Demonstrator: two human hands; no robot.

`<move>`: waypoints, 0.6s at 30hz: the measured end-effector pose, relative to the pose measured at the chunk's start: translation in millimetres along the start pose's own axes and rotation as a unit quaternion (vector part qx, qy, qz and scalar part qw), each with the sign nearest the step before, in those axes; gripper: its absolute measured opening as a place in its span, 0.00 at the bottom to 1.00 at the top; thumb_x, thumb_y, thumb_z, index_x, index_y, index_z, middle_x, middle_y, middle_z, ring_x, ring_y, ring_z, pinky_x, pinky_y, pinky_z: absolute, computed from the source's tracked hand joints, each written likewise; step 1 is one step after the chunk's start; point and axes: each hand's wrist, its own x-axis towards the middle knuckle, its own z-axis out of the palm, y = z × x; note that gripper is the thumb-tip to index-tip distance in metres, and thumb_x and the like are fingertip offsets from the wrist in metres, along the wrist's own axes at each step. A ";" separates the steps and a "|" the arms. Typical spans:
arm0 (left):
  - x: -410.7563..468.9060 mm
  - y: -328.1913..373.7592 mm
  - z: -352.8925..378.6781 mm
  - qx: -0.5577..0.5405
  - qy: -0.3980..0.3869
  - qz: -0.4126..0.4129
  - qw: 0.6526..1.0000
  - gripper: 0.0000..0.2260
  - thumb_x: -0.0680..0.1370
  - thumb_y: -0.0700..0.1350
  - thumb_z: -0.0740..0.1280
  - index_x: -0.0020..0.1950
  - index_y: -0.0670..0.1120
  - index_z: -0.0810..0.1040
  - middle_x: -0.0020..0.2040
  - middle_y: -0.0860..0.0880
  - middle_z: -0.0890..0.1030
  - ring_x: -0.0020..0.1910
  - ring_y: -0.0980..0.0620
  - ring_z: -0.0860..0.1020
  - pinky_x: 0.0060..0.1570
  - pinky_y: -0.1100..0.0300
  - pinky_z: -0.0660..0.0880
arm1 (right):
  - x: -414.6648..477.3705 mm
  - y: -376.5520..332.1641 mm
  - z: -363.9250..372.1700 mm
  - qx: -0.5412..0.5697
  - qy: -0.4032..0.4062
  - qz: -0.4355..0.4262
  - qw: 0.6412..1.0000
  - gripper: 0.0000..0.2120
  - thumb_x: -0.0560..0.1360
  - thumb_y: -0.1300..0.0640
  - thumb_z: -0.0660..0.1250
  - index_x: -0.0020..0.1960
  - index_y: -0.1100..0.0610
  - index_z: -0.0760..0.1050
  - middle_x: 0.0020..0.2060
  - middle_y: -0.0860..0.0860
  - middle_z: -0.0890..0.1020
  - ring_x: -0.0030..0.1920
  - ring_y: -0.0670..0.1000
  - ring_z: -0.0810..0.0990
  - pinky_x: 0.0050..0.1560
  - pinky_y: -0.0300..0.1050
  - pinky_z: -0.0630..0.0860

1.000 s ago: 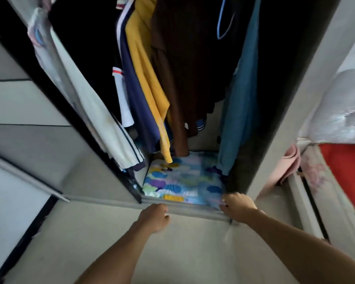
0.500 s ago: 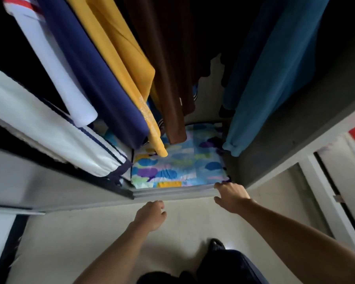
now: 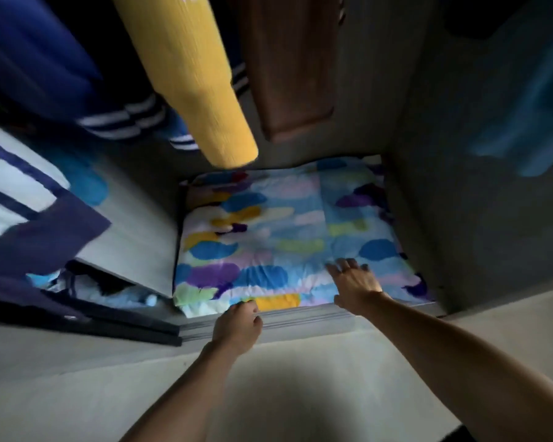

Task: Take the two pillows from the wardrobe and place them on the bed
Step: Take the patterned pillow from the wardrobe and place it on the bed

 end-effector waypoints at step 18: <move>76.4 -38.4 57.5 0.173 0.129 0.017 0.976 0.47 0.67 0.58 0.72 0.76 0.52 0.48 0.74 0.42 0.59 0.70 0.42 0.62 0.63 0.49 0.67 | 44.2 -5.8 29.6 0.093 0.144 0.011 0.985 0.26 0.68 0.59 0.68 0.65 0.52 0.71 0.58 0.51 0.77 0.64 0.55 0.71 0.54 0.51 0.74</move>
